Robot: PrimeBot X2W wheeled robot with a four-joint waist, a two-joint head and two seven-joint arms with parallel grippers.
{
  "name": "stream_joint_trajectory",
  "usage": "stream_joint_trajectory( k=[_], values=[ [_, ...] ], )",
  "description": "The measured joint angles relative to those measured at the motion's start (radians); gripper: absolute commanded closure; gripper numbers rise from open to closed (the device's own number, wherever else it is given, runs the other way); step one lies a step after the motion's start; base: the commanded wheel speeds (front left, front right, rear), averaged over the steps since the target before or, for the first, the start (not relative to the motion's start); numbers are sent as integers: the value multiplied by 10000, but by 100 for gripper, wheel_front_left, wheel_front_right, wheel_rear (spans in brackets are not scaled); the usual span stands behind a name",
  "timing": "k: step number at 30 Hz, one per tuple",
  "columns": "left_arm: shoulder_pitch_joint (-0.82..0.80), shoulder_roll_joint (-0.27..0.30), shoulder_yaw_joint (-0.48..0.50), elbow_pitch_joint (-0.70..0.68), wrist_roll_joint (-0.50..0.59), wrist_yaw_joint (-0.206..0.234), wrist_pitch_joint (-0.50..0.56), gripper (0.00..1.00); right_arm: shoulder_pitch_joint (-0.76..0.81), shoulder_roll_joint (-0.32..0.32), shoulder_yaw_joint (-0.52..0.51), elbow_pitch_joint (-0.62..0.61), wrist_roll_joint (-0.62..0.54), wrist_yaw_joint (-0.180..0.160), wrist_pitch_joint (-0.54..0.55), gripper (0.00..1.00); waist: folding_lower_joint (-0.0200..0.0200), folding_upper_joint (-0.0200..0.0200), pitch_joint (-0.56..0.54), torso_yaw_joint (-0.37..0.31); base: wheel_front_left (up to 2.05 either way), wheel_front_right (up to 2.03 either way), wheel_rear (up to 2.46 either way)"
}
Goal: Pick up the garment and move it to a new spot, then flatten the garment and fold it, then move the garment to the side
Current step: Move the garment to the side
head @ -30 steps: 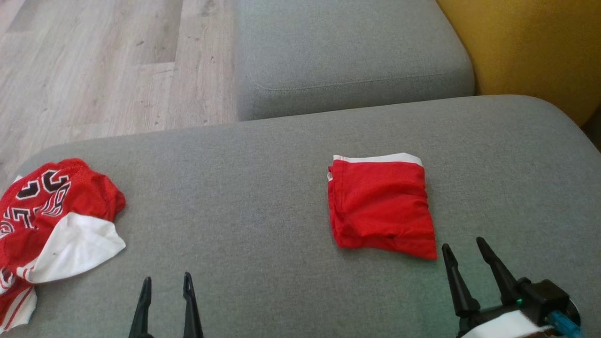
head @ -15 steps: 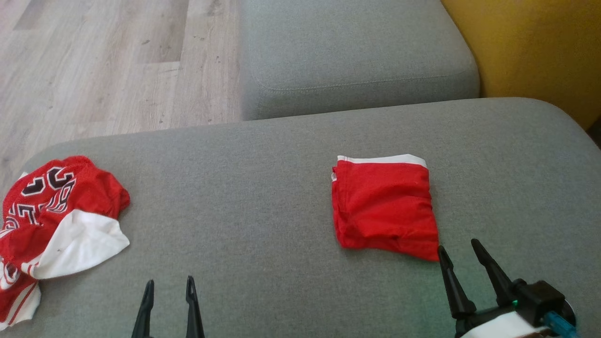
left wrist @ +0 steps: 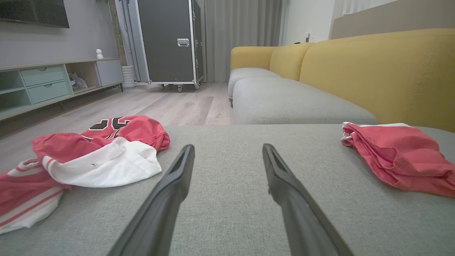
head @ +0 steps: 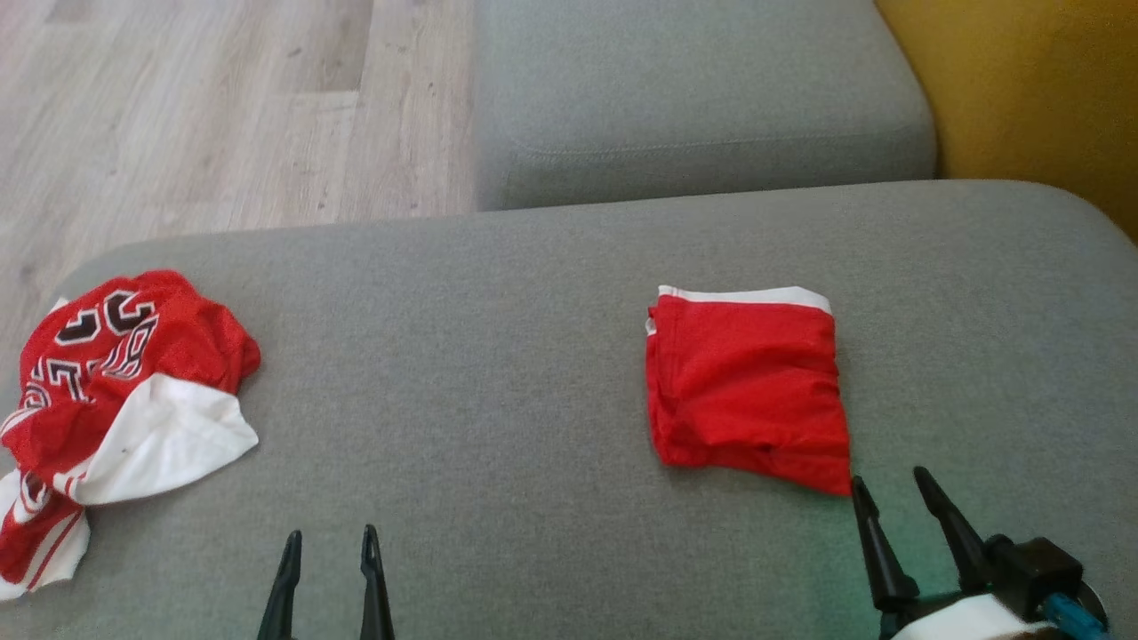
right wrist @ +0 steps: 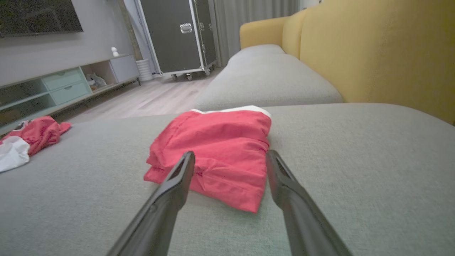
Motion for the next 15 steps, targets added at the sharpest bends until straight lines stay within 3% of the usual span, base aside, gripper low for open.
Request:
stream_joint_trajectory(
  k=[7, 15],
  values=[
    [-34, 0, -113, -59, 4, -12, 0, 0, -435, 4, -573, 980, 10, 0, 0, 0, 1, 0, 444, 245, 0, 0, 0],
    [-418, 0, -416, -48, 77, -84, 0, 0, -2144, 0, -1333, 2545, 33, 0, 328, 0, 1, 0, 1297, 579, 0, 0, 0]
  ],
)
